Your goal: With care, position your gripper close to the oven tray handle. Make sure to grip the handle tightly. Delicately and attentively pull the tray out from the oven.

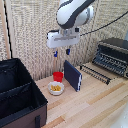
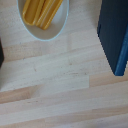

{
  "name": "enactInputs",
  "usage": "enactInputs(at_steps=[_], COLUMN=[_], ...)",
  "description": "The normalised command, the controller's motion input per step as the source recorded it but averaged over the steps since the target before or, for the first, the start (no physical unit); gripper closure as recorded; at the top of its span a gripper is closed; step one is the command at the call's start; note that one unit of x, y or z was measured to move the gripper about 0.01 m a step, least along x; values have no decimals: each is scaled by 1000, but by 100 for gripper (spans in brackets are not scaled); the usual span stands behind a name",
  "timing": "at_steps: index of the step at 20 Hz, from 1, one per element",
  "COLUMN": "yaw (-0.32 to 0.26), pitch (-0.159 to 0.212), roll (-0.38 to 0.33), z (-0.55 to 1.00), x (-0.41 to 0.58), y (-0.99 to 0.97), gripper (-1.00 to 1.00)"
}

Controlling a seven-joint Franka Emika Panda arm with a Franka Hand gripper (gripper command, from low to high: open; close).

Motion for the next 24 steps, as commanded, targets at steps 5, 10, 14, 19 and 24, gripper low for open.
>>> enactInputs(at_steps=[5,10,14,19,24], yaw=[17,21,20,40,49], pitch=[9,-9,-11,-26,-20], roll=[-322,-362,-349,-323,-308], z=[-13,0,0,-2,-24], x=[8,6,23,40,41], y=[-210,-374,-419,-462,-483], gripper=[-100,-100,-100,-100,-100])
